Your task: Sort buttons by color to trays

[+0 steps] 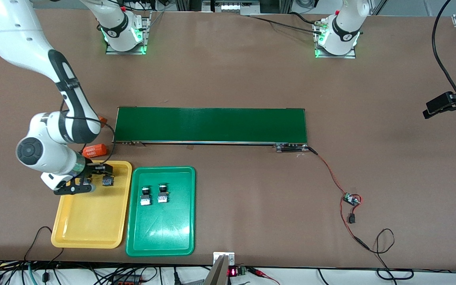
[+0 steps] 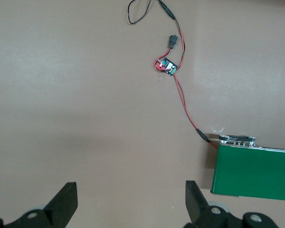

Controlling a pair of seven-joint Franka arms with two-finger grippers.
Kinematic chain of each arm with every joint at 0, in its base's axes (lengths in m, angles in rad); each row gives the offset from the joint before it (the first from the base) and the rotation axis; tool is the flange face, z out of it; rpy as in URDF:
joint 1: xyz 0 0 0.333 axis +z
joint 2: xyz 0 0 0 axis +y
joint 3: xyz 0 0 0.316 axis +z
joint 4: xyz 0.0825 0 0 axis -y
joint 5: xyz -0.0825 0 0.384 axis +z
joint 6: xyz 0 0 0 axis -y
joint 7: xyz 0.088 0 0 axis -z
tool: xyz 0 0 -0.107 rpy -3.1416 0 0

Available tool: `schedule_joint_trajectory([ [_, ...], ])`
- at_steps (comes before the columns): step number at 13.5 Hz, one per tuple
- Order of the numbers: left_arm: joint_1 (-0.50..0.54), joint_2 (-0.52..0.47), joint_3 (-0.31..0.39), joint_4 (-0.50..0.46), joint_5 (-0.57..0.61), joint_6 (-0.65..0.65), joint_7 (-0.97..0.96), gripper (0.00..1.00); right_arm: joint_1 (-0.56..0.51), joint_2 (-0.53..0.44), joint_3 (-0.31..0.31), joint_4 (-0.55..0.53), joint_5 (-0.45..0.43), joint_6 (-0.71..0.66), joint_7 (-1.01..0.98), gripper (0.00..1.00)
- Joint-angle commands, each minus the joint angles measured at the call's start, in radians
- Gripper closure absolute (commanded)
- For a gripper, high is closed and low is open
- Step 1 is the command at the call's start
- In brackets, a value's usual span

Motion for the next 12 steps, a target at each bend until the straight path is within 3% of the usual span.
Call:
schedule_joint_trajectory([
  [1, 0.001, -0.006, -0.004, -0.003, -0.006, 0.002, 0.017, 0.00, -0.008, -0.088, 0.010, -0.004, 0.005, -0.126, 0.050, 0.00],
  [12, 0.001, -0.006, -0.004, -0.001, -0.007, 0.002, 0.017, 0.00, -0.022, -0.386, 0.008, -0.005, 0.007, -0.465, 0.116, 0.00],
])
